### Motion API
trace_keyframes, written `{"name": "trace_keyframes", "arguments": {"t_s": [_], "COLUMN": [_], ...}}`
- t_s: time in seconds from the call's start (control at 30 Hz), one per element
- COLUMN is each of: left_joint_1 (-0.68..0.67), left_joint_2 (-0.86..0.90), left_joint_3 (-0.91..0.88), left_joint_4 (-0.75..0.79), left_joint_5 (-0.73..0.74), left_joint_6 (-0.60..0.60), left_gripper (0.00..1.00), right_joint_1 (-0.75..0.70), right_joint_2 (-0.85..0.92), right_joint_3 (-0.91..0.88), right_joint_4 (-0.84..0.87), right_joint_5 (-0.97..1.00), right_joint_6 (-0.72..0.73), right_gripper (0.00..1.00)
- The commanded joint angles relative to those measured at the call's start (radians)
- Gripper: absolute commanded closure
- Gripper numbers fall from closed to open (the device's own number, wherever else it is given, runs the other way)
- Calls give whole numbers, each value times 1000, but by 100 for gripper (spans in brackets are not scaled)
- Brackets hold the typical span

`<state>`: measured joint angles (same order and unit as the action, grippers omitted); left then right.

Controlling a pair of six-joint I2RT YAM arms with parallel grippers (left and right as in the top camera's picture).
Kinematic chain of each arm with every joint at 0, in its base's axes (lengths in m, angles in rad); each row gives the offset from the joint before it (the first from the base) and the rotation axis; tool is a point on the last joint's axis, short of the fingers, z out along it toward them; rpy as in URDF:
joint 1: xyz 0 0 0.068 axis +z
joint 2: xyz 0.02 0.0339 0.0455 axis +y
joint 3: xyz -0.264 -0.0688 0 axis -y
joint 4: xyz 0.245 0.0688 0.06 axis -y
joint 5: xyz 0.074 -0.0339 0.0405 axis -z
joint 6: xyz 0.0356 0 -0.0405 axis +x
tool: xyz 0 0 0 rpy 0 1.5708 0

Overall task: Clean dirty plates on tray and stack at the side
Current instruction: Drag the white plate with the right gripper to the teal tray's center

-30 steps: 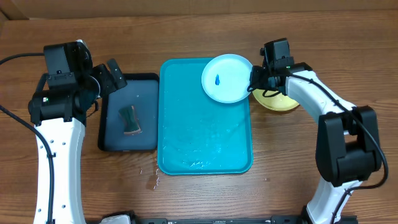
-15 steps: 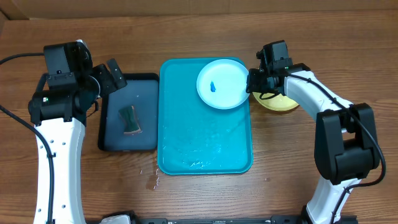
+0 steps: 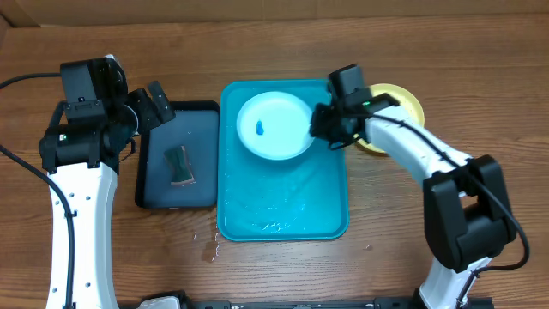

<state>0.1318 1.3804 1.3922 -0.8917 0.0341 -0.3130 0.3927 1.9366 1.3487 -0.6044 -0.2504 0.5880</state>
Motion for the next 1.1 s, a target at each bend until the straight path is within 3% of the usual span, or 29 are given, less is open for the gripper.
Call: {"name": "trace_keyframes", "arguments": {"t_s": [0.0,0.23,1.07], "left_joint_1": [-1,-1,-1], "left_joint_2": [5,5,5], "left_joint_3": [3,3,3], "left_joint_4": [2,2,2], "left_joint_5": [8,8,8], "left_joint_6": [-9,-9,-9], "left_gripper": [0,0,0], "right_joint_1": [48,114,212], "right_joint_2": [-24,-15,48], "right_joint_3": [-3,-3,-3], "right_joint_4": [-14,-69,-71], "right_joint_5": [76,226,320], "right_joint_6": [138,200,281], "right_gripper": [96,96,96]}}
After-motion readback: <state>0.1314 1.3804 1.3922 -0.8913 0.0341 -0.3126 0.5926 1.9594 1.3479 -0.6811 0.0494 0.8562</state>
